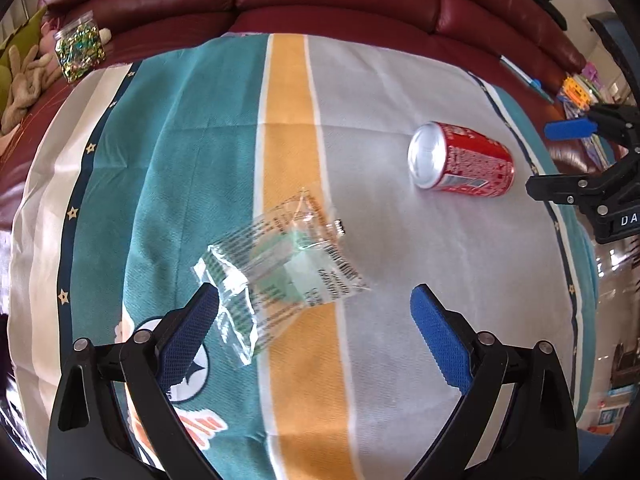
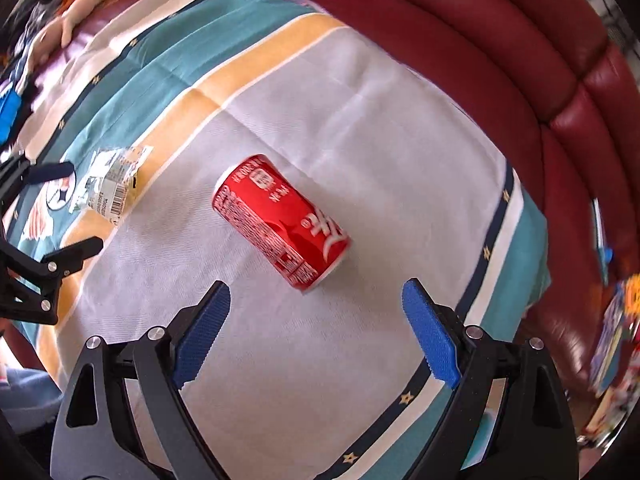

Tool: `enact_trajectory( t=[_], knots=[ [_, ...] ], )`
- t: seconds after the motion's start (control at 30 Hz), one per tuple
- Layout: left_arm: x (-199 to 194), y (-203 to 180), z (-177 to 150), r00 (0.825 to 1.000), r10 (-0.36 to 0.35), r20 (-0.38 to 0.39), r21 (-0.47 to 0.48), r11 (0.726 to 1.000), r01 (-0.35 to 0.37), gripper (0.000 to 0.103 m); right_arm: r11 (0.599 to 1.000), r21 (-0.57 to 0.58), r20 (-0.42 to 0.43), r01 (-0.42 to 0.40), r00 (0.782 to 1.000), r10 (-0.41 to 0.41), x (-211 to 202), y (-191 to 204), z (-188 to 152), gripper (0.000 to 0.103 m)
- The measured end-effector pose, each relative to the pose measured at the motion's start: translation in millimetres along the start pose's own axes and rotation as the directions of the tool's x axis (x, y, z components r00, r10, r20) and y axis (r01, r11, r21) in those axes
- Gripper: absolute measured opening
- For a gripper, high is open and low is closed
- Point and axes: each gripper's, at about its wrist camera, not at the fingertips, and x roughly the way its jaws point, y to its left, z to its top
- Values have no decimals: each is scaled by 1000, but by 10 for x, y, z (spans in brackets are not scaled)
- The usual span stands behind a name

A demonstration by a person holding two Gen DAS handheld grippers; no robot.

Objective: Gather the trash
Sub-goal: 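Move both tools back to the red can and clear wrapper, then grasp the red soda can with the right tool while the left tool grasps the clear wrapper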

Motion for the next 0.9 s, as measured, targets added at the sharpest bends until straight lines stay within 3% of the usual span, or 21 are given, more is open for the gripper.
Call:
enact_trajectory(
  t=[0.17, 0.4, 0.47, 0.5, 0.53, 0.83, 0.9],
  knots=[
    [99, 159, 16, 1000, -8, -20, 0, 1000, 8, 96, 994, -109, -69, 23, 997, -30, 304, 160, 250, 84],
    [214, 235, 58, 999, -11, -45, 37, 999, 13, 96, 994, -107, -114, 28, 993, -41, 616, 135, 367, 84],
    [250, 243, 68, 999, -10, -50, 50, 999, 13, 96, 994, -106, -117, 26, 992, -38, 668, 150, 363, 80],
    [263, 237, 69, 998, -9, -54, 56, 998, 12, 96, 994, -108, -122, 24, 992, -38, 699, 172, 378, 70],
    [281, 234, 70, 998, -9, -59, 63, 998, 13, 96, 994, -108, -123, 29, 992, -42, 712, 175, 375, 67],
    [405, 115, 43, 998, 6, -66, 197, 980, 7, 96, 998, 62, -120, 3, 993, 5, 629, 55, 179, 60],
    [398, 102, 50, 999, -2, -50, 199, 980, 12, 90, 996, 89, -117, 0, 993, 10, 613, 19, 93, 60]
  ],
)
